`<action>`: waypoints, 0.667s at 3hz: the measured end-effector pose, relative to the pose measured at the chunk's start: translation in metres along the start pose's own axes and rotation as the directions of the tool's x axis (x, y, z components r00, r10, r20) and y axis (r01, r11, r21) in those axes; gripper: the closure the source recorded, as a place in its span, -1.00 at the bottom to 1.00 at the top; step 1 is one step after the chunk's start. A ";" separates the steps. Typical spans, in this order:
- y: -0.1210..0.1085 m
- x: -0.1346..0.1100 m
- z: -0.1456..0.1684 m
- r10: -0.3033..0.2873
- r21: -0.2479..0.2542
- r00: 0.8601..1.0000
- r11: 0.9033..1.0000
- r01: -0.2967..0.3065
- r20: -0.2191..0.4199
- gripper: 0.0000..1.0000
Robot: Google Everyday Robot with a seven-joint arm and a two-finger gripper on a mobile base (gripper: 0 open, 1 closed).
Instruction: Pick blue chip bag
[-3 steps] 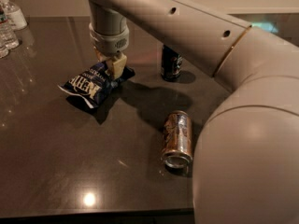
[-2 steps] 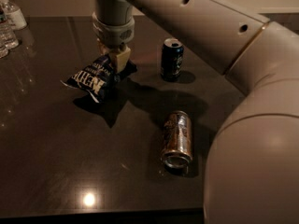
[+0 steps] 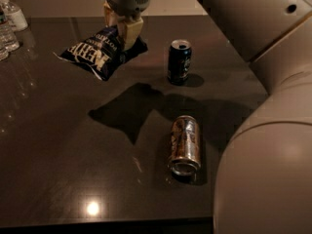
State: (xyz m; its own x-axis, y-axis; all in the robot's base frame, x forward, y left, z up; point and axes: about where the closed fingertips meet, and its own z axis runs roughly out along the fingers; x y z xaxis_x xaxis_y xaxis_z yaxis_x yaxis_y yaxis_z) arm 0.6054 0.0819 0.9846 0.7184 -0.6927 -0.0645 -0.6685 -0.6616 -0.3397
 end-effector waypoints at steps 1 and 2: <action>-0.010 -0.011 -0.032 -0.017 0.054 0.998 0.998 0.014 0.059 1.00; -0.028 -0.018 -0.055 -0.033 0.141 0.994 0.990 0.018 0.107 1.00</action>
Offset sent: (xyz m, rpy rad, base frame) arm -0.0373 -0.0147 0.0828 0.1244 0.0773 0.0947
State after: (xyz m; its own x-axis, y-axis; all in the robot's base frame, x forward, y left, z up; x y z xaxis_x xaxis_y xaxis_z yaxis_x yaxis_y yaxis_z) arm 0.6002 0.0974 1.0465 0.7567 -0.6356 -0.1527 -0.6216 -0.6273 -0.4693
